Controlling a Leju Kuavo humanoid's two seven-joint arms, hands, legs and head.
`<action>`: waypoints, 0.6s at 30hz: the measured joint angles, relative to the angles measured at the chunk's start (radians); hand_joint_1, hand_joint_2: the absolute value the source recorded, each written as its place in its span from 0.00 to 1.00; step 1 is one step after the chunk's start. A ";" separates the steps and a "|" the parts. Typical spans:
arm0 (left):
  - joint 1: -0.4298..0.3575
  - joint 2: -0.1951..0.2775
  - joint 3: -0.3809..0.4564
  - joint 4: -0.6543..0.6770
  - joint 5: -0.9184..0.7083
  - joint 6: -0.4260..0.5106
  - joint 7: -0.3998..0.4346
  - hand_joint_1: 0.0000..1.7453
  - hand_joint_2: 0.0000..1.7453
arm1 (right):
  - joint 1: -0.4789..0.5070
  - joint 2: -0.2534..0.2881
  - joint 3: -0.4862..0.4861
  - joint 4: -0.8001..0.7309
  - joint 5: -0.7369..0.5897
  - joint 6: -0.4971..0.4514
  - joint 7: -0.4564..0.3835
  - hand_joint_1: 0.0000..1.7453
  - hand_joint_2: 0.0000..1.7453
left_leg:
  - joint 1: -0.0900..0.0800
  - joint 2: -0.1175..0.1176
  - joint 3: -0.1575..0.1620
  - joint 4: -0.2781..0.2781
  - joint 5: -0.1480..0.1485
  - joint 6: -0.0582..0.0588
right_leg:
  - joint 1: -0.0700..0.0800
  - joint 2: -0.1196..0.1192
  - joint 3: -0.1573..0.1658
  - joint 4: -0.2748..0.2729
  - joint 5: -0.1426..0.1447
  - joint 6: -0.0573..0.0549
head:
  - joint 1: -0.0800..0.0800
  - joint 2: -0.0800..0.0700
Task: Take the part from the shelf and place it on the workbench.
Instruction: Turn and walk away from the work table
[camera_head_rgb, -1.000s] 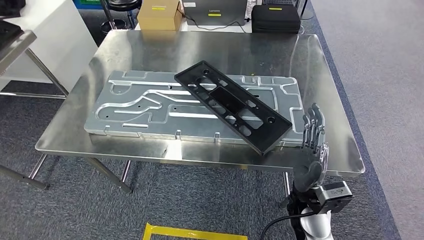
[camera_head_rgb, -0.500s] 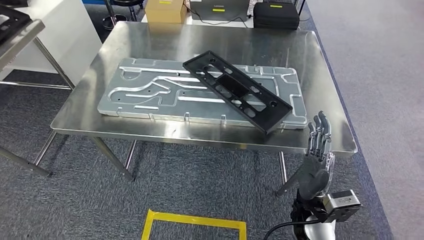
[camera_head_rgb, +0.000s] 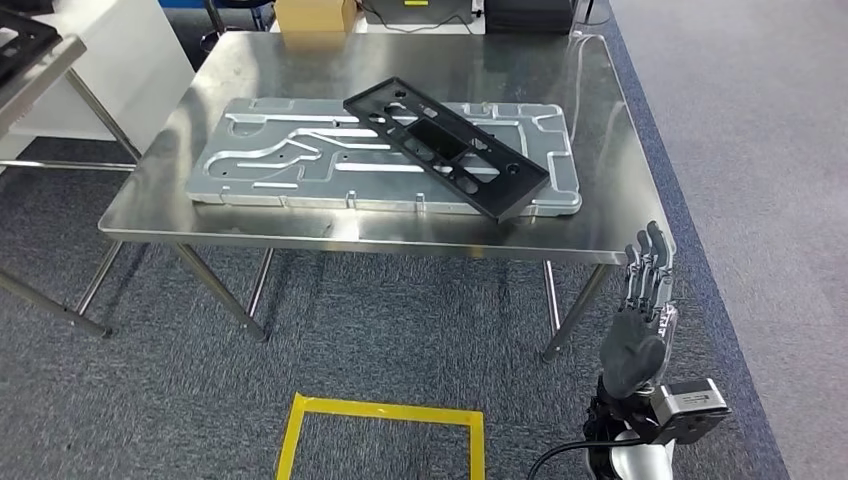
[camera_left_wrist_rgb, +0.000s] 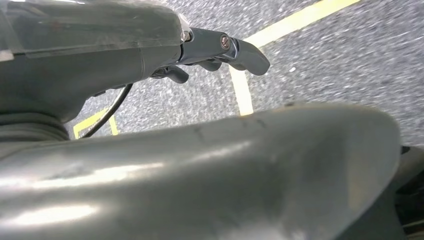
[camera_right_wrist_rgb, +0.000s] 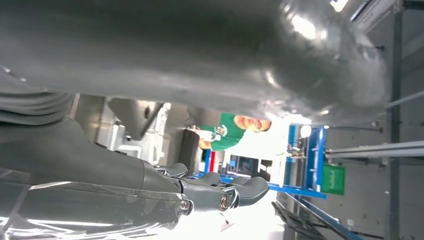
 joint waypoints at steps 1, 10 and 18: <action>0.000 0.000 0.000 0.000 0.000 0.000 0.000 0.00 0.00 | 0.001 0.000 -0.001 0.000 0.000 0.002 0.004 0.00 0.00 | -0.001 0.000 0.017 0.009 0.019 0.002 | 0.002 0.000 -0.017 0.002 0.012 0.001 | 0.000 0.000; -0.009 0.003 0.000 0.000 0.003 0.001 0.004 0.00 0.00 | -0.003 0.014 -0.039 0.010 -0.017 0.023 0.016 0.00 0.00 | -0.012 0.001 0.247 -0.330 0.077 0.053 | 0.002 -0.001 -0.079 0.022 0.060 0.041 | 0.001 0.000; -0.010 0.003 0.000 0.000 0.003 0.001 0.009 0.00 0.00 | -0.011 0.021 -0.088 0.038 -0.031 0.039 0.030 0.00 0.00 | -0.013 0.006 0.123 -0.309 0.167 0.064 | -0.008 0.002 -0.053 0.237 -0.057 0.058 | 0.004 0.000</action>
